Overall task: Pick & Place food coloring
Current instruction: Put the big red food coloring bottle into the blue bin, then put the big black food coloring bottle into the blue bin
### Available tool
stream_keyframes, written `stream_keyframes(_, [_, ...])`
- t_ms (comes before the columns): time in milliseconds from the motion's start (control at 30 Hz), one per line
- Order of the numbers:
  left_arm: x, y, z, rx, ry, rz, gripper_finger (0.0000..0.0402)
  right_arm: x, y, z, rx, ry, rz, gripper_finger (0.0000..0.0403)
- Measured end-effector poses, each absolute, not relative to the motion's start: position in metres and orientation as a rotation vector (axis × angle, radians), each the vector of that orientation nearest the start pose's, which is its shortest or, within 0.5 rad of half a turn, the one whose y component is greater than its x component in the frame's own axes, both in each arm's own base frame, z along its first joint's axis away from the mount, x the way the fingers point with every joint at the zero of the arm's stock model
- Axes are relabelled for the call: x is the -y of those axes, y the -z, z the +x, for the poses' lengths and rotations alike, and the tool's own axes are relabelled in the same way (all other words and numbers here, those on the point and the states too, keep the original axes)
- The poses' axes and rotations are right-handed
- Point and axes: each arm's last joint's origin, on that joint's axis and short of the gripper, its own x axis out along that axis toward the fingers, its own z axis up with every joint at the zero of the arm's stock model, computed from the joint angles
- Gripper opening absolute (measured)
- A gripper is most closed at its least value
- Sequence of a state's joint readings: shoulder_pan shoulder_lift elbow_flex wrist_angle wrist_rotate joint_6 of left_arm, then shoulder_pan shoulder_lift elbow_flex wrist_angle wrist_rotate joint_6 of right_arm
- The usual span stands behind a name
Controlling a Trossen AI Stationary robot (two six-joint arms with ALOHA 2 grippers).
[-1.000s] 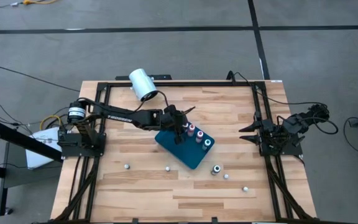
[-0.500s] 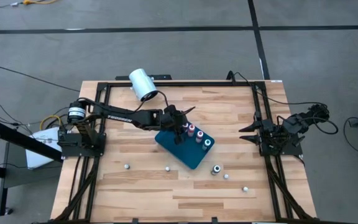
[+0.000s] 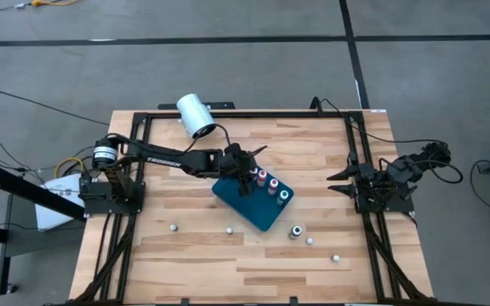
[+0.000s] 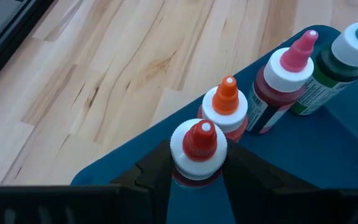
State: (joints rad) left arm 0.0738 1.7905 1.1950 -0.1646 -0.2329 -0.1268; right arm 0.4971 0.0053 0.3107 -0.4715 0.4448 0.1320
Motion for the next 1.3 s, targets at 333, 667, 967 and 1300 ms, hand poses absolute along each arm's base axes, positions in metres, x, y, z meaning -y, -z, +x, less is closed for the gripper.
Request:
stream_keyframes(333, [-0.035, -0.187, 0.388, -0.794, -0.321, -0.077, 0.0178, -0.02, -0.22, 0.062, -0.152, -0.042, 0.062, 0.0114])
stream_keyframes(667, [-0.036, -0.187, 0.387, -0.792, -0.362, -0.074, 0.023, -0.02, -0.22, 0.062, -0.157, -0.042, 0.069, 0.0114])
stream_keyframes(967, [-0.037, -0.191, 0.384, -0.794, -0.396, -0.043, 0.0233, -0.02, -0.22, 0.062, -0.158, -0.042, 0.071, 0.0114])
stream_keyframes(1300, [-0.036, -0.227, 0.362, -0.787, -0.455, -0.05, 0.0233, -0.02, -0.22, 0.062, -0.157, -0.042, 0.071, 0.0114])
